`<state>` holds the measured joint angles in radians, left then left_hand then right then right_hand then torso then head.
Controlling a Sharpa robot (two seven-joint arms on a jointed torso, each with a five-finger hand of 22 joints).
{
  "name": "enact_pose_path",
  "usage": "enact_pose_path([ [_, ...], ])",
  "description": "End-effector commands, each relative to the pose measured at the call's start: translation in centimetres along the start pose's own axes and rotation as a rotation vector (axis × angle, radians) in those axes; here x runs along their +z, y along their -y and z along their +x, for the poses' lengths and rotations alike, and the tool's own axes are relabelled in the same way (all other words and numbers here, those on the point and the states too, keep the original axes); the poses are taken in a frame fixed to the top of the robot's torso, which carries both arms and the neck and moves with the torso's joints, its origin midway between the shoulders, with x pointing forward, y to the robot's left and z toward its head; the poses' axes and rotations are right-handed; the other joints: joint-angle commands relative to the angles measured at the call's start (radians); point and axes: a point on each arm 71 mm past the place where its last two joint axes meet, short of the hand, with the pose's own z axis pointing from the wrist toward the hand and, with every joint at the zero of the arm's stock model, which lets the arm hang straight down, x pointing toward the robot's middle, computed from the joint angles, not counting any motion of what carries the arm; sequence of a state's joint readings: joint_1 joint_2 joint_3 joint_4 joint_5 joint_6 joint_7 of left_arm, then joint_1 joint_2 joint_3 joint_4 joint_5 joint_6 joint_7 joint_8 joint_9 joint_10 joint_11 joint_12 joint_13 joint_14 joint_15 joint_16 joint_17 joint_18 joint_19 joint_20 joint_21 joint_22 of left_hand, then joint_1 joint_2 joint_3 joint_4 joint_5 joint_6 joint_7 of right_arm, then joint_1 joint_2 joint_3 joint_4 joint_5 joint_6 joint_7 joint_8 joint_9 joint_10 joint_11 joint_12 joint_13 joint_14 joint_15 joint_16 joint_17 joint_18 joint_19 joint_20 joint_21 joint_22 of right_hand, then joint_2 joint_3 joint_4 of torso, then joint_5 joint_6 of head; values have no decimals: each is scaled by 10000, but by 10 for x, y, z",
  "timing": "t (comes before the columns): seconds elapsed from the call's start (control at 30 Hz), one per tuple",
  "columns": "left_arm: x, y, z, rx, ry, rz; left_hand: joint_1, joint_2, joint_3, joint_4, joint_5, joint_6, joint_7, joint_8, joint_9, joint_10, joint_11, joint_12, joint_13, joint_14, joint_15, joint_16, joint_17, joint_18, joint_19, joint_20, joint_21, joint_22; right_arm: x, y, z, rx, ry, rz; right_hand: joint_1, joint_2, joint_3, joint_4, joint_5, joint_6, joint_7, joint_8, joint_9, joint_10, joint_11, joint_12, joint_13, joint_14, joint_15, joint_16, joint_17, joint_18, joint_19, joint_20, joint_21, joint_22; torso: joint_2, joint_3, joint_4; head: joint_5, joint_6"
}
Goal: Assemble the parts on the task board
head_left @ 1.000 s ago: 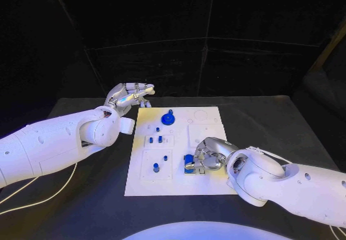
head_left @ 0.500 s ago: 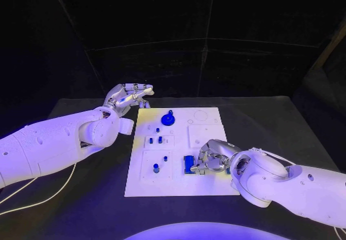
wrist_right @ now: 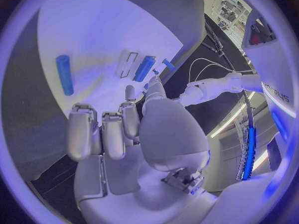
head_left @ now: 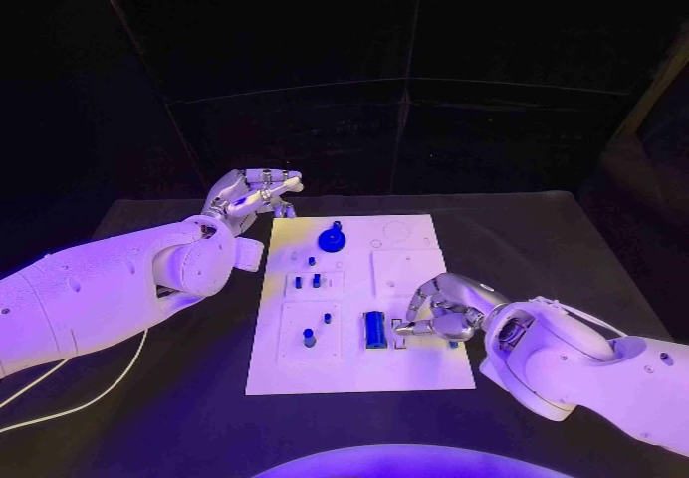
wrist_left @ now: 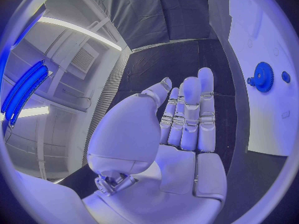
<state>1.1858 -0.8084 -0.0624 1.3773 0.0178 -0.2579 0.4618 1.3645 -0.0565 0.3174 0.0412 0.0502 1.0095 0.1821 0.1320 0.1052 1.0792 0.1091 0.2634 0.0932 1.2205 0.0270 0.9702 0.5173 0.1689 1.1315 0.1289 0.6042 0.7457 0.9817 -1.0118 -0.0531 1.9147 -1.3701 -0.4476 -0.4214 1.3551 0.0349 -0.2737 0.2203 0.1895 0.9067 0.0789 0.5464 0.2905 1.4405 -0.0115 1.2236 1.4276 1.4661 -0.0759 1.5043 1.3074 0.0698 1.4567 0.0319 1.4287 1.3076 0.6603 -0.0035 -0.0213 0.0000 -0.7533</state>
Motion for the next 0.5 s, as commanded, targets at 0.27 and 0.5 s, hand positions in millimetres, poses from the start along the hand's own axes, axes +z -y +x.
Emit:
enact_pose_path([
  [0.27, 0, 1, 5, -100, -197, 59, 38, 22, -55, 7, 44, -73, 4, 61, -15, -76, 4, 46, 11, -66, -6, -50, -14, 140, 40, -1, -60, -20, -21, 37, -37, 160, 569, 568, 432, 336, -22, -105, 386, 111, 114, -892, -364, 4, 201, -21, -1073, 809, 161, -5, 1455, -150, -3, 178, -5, 96, -11, -23, -23, -315, 41],
  [0.5, -1, -1, 7, -118, -274, 15, 44, 22, -56, 4, 44, -74, 3, 62, -15, -78, 2, 49, 11, -67, -6, -49, -15, 140, 41, -1, -62, -22, -23, 53, -43, -932, 733, 1201, 499, 366, -95, -126, 617, 410, 89, -1124, -435, 13, 185, -20, -1054, 809, 158, -6, 1460, -151, 2, 187, 3, 114, -3, -3, -31, -431, 27],
])
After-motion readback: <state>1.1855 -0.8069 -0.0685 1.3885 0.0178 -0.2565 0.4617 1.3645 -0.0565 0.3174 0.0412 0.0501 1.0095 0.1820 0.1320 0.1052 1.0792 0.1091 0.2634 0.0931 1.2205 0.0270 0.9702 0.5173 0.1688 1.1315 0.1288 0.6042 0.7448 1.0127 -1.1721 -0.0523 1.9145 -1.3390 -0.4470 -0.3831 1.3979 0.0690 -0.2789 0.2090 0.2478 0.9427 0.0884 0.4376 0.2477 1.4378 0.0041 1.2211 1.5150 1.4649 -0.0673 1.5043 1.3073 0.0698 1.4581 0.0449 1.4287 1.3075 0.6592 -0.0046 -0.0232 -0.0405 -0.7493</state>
